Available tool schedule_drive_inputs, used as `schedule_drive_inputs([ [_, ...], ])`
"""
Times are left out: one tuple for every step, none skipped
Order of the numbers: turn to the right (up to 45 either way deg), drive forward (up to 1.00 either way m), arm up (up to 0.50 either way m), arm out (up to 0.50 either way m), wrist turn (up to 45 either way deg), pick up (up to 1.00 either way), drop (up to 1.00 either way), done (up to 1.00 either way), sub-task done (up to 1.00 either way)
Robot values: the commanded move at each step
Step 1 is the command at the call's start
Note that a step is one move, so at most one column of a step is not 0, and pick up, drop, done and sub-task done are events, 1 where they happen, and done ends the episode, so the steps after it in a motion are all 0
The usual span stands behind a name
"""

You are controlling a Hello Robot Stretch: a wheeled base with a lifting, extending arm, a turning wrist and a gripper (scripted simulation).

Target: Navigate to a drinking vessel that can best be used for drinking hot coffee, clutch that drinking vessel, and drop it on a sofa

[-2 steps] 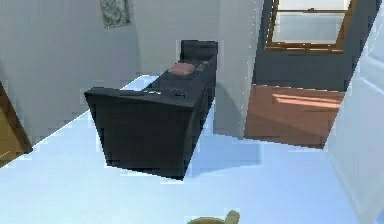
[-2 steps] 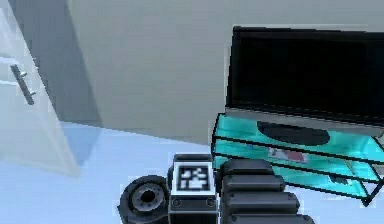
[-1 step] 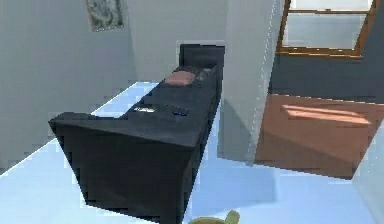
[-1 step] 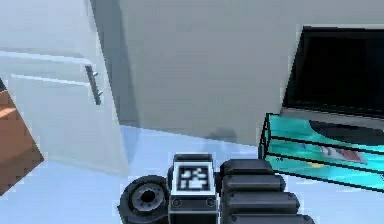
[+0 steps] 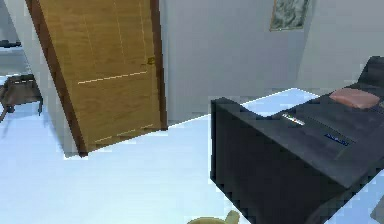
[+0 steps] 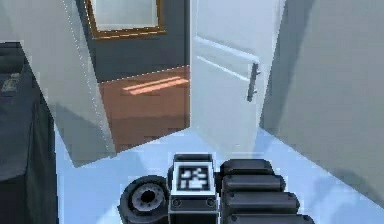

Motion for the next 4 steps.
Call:
schedule_drive_inputs([
  [-15.0,0.0,0.0,0.0,0.0,0.0,0.0,0.0,0.0],
  [0.0,1.0,0.0,0.0,0.0,0.0,0.0,0.0,0.0],
  [-6.0,0.0,0.0,0.0,0.0,0.0,0.0,0.0,0.0],
  [0.0,0.2,0.0,0.0,0.0,0.0,0.0,0.0,0.0],
])
